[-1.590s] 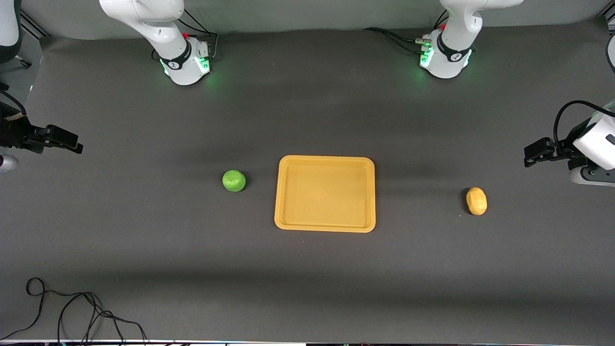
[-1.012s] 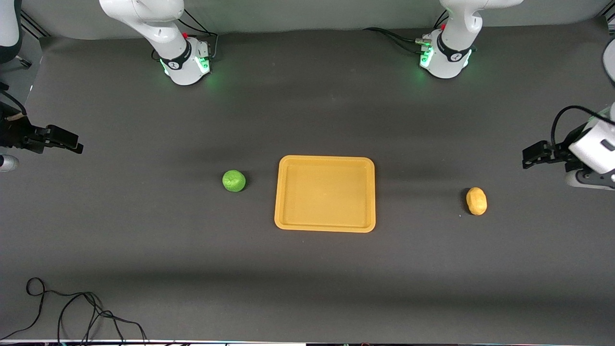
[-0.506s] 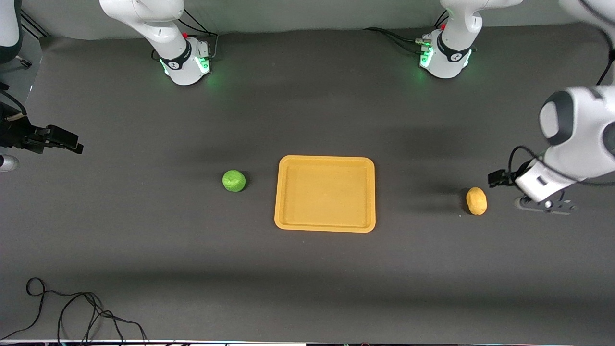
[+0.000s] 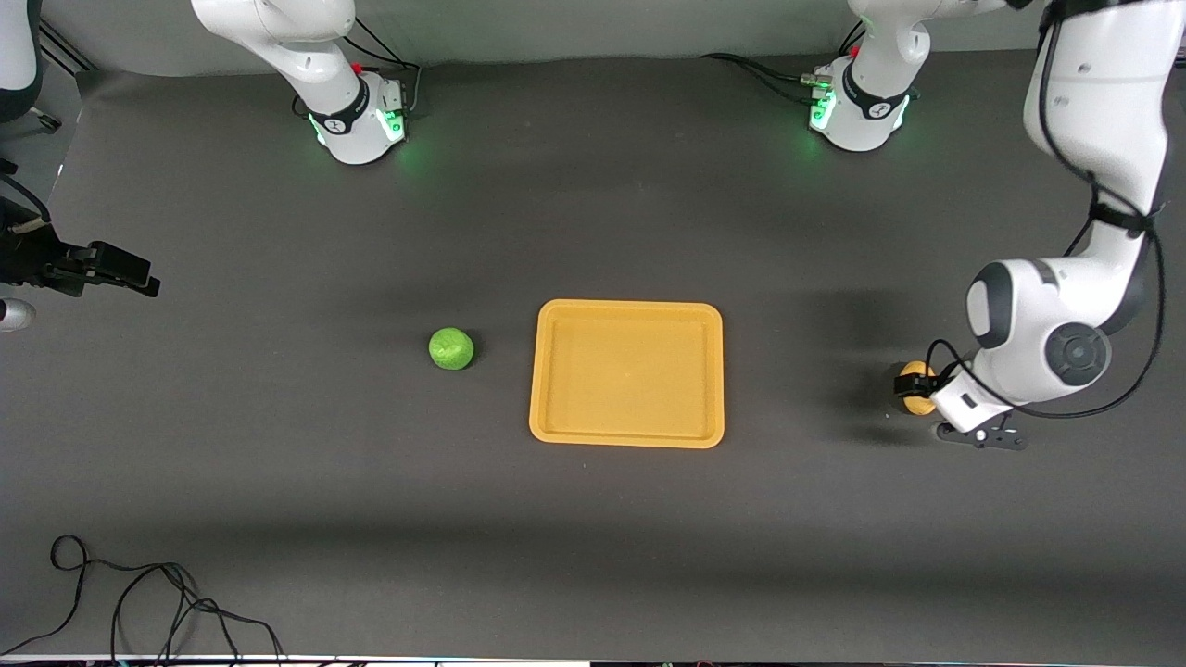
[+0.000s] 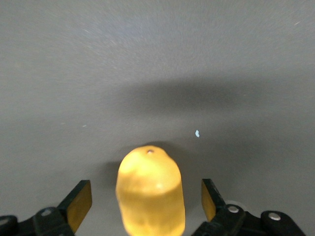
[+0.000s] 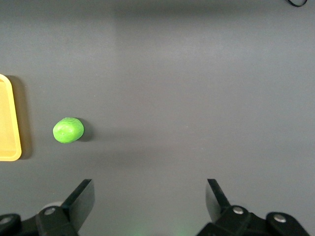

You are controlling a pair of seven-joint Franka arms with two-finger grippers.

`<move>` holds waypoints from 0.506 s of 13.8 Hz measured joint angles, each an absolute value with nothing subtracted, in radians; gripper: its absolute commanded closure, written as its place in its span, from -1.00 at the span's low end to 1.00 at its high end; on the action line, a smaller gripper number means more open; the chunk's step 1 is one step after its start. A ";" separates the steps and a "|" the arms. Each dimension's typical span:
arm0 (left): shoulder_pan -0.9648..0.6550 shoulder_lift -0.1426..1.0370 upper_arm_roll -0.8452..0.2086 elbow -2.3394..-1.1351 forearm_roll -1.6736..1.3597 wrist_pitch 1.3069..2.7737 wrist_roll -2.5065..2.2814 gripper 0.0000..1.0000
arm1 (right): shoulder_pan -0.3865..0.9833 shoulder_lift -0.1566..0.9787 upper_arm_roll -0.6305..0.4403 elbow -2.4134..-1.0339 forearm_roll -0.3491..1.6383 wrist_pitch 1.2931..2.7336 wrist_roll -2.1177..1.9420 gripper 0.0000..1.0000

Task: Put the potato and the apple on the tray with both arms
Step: 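Reach the left gripper down to the yellow potato and grasp it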

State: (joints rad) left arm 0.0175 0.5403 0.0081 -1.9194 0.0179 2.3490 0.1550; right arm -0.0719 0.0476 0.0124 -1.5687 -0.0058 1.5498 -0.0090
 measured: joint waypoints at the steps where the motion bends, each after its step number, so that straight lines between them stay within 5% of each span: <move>1: 0.018 0.553 0.009 -1.915 0.018 2.349 0.156 -0.44 | -0.072 0.048 0.012 -1.569 -0.006 1.550 -0.009 -1.00; 5: 0.021 0.559 0.011 -1.901 0.017 2.338 0.153 0.75 | -0.072 0.048 0.012 -1.568 -0.006 1.552 -0.009 -1.00; 7: 0.022 0.545 0.011 -1.878 0.015 2.285 0.141 0.77 | -0.072 0.048 0.012 -1.568 -0.006 1.552 -0.009 -1.00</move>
State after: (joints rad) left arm 0.0224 0.5452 0.0115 -1.8785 0.0147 2.2853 0.1414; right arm -0.0717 0.0477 0.0122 -1.5684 -0.0058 1.5520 -0.0090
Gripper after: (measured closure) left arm 0.423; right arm 0.000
